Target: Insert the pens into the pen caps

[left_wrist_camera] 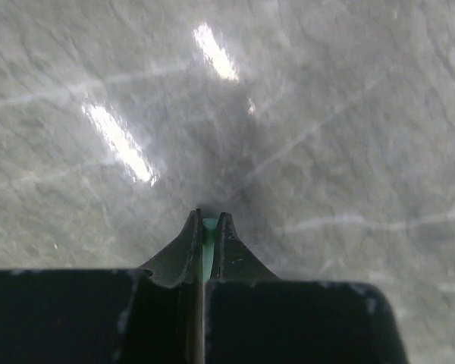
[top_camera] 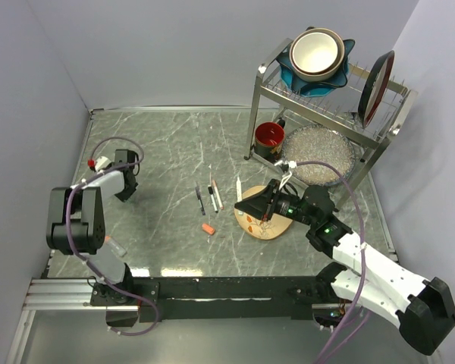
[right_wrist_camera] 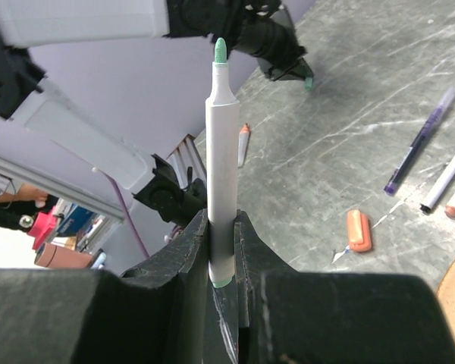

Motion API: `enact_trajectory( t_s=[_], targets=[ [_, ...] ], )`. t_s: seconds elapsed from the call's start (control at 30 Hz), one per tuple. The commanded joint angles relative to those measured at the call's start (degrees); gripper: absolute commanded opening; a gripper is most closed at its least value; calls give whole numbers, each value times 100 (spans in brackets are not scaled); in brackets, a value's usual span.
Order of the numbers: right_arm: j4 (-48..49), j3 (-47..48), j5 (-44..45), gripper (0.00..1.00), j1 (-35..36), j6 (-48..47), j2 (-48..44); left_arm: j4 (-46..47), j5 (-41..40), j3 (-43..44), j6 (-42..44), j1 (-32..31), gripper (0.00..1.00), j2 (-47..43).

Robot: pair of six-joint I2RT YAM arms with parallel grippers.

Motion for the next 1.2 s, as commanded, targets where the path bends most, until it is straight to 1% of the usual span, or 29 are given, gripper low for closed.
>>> enact_trajectory(
  t_s=[0.0, 0.13, 0.23, 0.27, 0.3, 0.33, 0.43, 0.47, 0.5, 0.63, 0.8, 1.0, 1.17],
  targets=[
    [-33, 33, 171, 0, -22, -138, -53, 77, 1025, -493, 177, -40, 1, -457],
    [-33, 77, 145, 0, -22, -226, 412, 367, 1306, -705, 309, -347, 1, -1185],
    [133, 69, 66, 0, 31, -191, 746, 578, 1500, -881, 275, -821, 1, -1695],
    [169, 68, 109, 0, 66, -208, 826, 700, 1535, -916, 231, -1110, 1, -1793],
    [221, 68, 136, 0, 162, -200, 1001, 806, 1614, -969, 230, -1269, 1, -1890],
    [256, 68, 136, 0, 232, -199, 1089, 972, 1736, -995, 204, -1576, 1, -2056],
    [493, 60, 188, 0, 566, -208, 1529, 1027, 1816, -943, 29, -1964, 1, -2277],
    [572, 51, 197, 0, 637, -200, 1652, 1131, 1886, -934, -24, -2183, 1, -2339],
    [808, 16, 180, 0, 724, -173, 1896, 1211, 1965, -934, -129, -2281, 1, -2470],
    [1241, 121, 206, 0, 1172, -50, 2583, 1483, 2238, -925, -393, -2738, 1, -2813],
    [1680, 279, 259, 0, 1314, 222, 3102, 1738, 2353, -995, -578, -2967, 1, -3357],
    [1821, 429, 408, 0, 1367, 354, 3270, 2037, 2353, -1382, -710, -3073, 1, -4060],
    [1874, 587, 382, 0, 1384, 460, 3375, 2125, 2370, -1566, -807, -3125, 1, -4325]
  ],
)
